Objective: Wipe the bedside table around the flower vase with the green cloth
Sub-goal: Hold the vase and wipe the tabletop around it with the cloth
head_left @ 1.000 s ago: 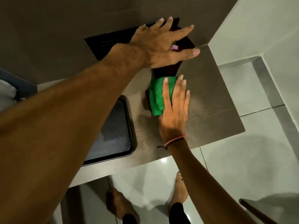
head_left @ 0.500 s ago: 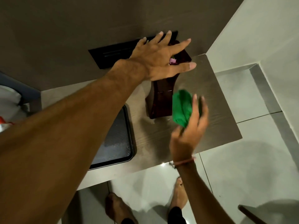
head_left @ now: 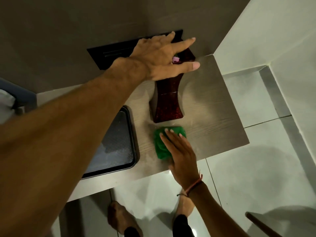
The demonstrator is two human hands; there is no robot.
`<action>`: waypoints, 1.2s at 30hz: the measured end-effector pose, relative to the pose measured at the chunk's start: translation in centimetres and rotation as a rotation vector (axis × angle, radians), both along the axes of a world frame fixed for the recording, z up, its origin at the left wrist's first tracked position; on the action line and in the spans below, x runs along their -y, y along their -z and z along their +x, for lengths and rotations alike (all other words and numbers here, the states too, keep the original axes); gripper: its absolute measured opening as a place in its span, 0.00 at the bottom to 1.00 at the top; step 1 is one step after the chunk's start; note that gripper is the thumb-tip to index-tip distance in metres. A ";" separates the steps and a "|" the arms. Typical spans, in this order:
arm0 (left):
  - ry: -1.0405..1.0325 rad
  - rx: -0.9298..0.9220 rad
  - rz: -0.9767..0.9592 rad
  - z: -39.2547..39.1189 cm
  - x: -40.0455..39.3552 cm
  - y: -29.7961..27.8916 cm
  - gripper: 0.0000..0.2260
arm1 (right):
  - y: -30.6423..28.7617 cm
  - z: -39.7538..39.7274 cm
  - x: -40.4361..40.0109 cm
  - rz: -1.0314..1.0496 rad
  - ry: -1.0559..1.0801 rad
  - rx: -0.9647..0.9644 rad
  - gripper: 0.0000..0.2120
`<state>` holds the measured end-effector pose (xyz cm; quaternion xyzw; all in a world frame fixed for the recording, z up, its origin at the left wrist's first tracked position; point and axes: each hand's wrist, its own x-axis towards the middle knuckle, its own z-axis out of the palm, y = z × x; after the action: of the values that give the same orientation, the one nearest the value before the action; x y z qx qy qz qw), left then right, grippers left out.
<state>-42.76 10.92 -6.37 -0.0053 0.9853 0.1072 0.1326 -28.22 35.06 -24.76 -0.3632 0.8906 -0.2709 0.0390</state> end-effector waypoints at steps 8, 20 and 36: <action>-0.005 -0.030 0.010 0.6 0.0 -0.7 0.35 | -1.8 -2.8 0.9 0.056 0.468 0.000 0.36; -0.028 -0.102 -0.014 0.1 0.1 -2.6 0.35 | -2.7 0.6 -1.0 -0.141 -0.064 0.568 0.27; -0.013 -0.127 -0.030 1.5 -1.8 0.6 0.36 | -7.6 -13.8 6.2 -0.879 0.830 0.902 0.26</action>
<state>-41.31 12.71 -6.97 -0.0071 0.9932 0.0933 0.0692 -41.97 28.82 -17.17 0.1663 0.6619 -0.7162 0.1458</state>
